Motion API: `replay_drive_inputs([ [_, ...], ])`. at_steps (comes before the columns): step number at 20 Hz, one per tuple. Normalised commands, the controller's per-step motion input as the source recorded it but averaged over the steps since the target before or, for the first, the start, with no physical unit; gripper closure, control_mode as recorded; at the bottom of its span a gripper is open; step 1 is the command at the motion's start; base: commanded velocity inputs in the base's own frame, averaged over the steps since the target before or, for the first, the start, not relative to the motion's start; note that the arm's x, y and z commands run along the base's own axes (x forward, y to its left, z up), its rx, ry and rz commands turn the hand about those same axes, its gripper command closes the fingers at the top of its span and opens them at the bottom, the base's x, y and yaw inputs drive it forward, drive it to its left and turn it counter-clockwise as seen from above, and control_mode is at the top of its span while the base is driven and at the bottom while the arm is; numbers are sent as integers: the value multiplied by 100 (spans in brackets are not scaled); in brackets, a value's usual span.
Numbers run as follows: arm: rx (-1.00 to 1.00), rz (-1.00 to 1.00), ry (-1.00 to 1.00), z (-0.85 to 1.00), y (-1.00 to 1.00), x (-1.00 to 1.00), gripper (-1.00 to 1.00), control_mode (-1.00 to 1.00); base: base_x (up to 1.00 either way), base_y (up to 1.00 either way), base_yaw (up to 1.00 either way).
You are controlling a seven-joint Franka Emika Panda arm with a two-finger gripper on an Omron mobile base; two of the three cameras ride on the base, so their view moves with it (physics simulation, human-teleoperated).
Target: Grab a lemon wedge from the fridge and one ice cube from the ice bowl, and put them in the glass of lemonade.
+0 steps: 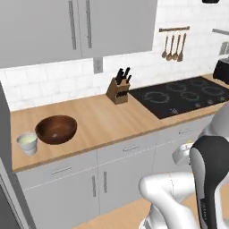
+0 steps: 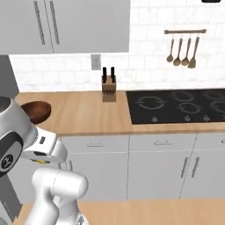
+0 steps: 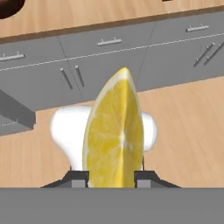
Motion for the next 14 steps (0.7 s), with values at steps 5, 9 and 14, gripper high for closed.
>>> replay_drive_inputs([
  [5,0,0,0,0,0,0,100,100,26,10,54],
  [9,0,0,0,0,0,0,100,100,45,10,46],
  [14,0,0,0,0,0,0,100,100,48,13,39],
])
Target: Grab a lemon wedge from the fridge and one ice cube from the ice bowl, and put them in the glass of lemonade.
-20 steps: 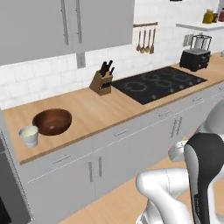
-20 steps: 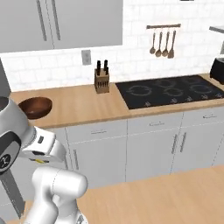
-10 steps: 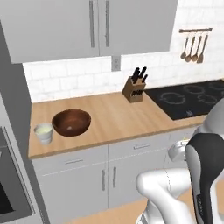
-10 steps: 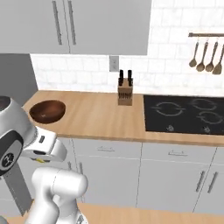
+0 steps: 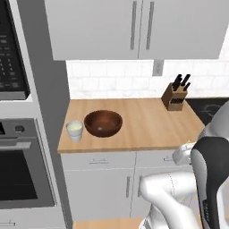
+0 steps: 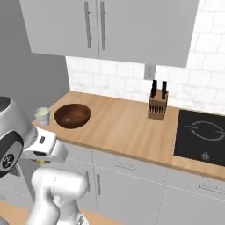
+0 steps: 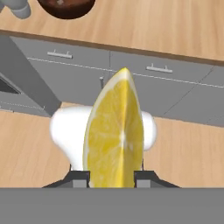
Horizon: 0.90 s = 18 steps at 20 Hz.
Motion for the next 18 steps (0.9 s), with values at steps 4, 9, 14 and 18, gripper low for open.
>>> replay_drive_inputs([
  [4,0,0,0,0,0,0,100,100,47,38,31],
  [9,0,0,0,0,0,0,100,100,31,51,28],
  [14,0,0,0,0,0,0,100,100,53,9,24],
  [18,0,0,0,0,0,0,100,100,52,-22,21],
])
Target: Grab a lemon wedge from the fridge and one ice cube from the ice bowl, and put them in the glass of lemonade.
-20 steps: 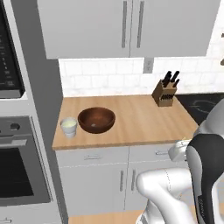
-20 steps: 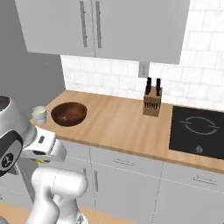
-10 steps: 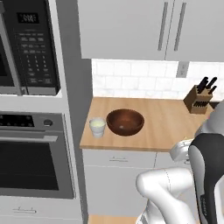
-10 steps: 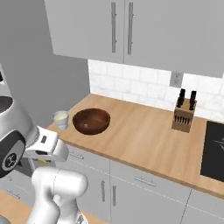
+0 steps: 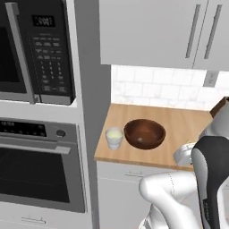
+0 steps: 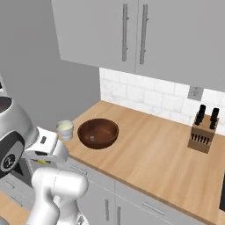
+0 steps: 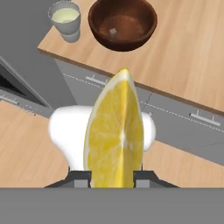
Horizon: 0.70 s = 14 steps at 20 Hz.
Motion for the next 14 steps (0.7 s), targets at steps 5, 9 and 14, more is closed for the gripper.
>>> replay_drive_inputs([
  [5,0,0,0,0,0,0,100,100,25,-40,18],
  [9,0,0,0,0,0,0,100,100,-1,-58,17],
  [14,0,0,0,0,0,0,100,100,-1,-31,18],
])
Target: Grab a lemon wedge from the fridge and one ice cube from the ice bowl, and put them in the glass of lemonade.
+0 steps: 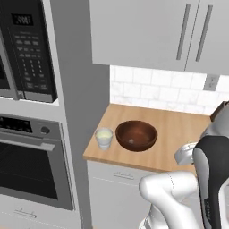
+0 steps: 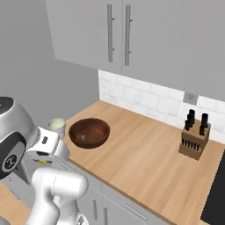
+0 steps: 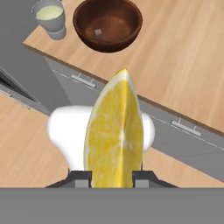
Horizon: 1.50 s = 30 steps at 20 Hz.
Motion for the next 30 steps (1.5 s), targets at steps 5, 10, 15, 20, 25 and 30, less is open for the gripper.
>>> replay_drive_inputs([
  [5,0,2,0,-1,0,3,100,-100,14,0,9],
  [10,0,0,0,0,0,0,100,-100,0,0,0],
  [15,0,4,0,-5,2,2,100,-100,0,0,0],
  [20,-5,26,-4,0,3,17,100,-100,0,0,0],
  [25,-19,41,-2,0,6,10,100,-100,0,0,0],
  [30,-30,41,0,15,4,11,100,-100,0,0,0],
])
